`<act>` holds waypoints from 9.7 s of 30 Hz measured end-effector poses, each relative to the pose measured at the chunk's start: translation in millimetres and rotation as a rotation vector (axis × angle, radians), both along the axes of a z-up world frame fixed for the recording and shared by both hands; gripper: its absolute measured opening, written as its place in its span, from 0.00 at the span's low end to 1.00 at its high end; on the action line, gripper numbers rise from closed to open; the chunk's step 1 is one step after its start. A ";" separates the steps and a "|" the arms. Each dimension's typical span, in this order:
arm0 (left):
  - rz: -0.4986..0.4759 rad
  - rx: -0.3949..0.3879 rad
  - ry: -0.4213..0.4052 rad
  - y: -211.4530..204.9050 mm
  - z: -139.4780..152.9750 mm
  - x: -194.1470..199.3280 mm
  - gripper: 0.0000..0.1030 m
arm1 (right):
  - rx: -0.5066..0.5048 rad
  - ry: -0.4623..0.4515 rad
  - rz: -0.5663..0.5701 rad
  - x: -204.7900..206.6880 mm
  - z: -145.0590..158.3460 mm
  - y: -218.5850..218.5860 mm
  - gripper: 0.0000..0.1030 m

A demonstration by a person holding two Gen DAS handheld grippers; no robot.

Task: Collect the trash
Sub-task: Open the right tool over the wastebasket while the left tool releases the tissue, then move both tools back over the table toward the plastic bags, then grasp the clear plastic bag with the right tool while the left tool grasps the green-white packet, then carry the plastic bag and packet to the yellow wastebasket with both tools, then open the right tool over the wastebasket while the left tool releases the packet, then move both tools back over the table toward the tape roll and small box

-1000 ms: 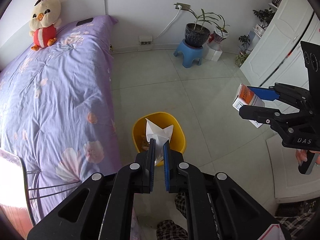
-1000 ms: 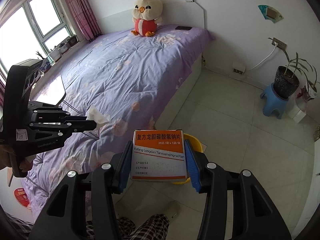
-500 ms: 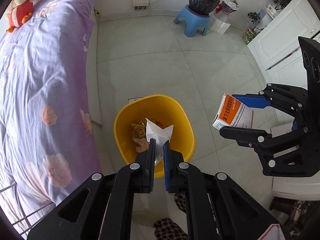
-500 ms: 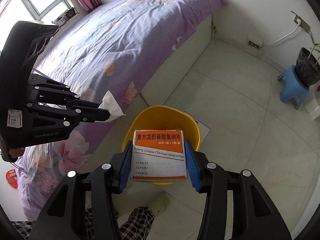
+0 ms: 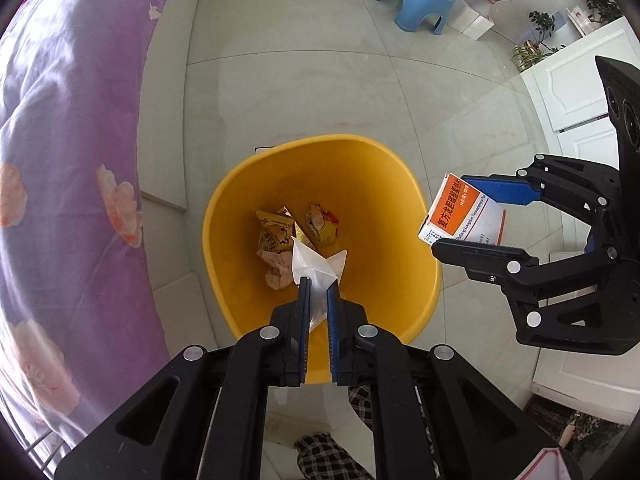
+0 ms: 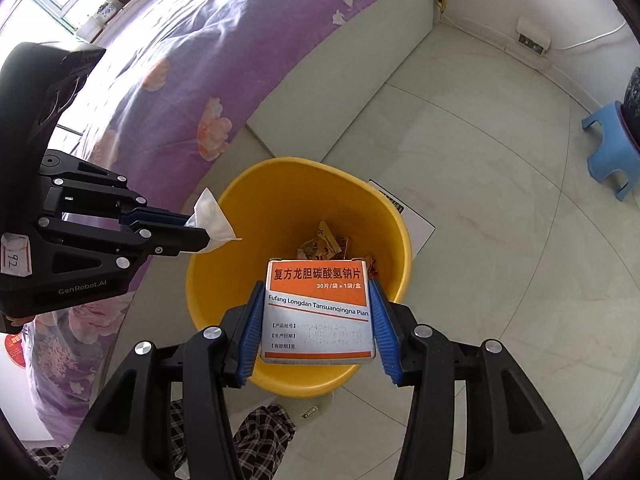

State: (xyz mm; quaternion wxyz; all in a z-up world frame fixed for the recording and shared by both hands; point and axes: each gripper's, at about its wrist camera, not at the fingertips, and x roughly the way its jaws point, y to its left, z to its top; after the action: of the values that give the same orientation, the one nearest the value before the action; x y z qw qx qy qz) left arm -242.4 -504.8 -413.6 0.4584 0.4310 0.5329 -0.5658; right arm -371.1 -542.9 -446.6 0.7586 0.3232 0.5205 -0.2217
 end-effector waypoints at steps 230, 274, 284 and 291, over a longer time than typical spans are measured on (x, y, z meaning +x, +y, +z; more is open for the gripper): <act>0.005 -0.100 -0.047 16.6 45.4 7.3 0.02 | 0.018 -0.083 -0.016 1.7 48.6 15.7 0.36; 0.182 -0.147 -0.093 53.3 118.5 28.8 0.61 | -0.059 -0.083 -0.020 -14.6 116.3 46.6 0.67; 0.320 -0.233 -0.117 140.5 202.9 68.2 0.61 | -0.170 -0.154 -0.003 2.4 222.6 99.2 0.67; 0.448 -0.291 -0.150 208.0 247.1 90.7 0.63 | -0.230 -0.227 0.049 24.6 286.0 137.9 0.70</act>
State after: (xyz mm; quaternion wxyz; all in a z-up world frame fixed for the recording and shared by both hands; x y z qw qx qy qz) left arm -151.7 -296.8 -166.5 0.6674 0.2729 0.4927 -0.4872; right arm -346.5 -405.0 -160.6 0.8497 0.2443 0.4105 -0.2232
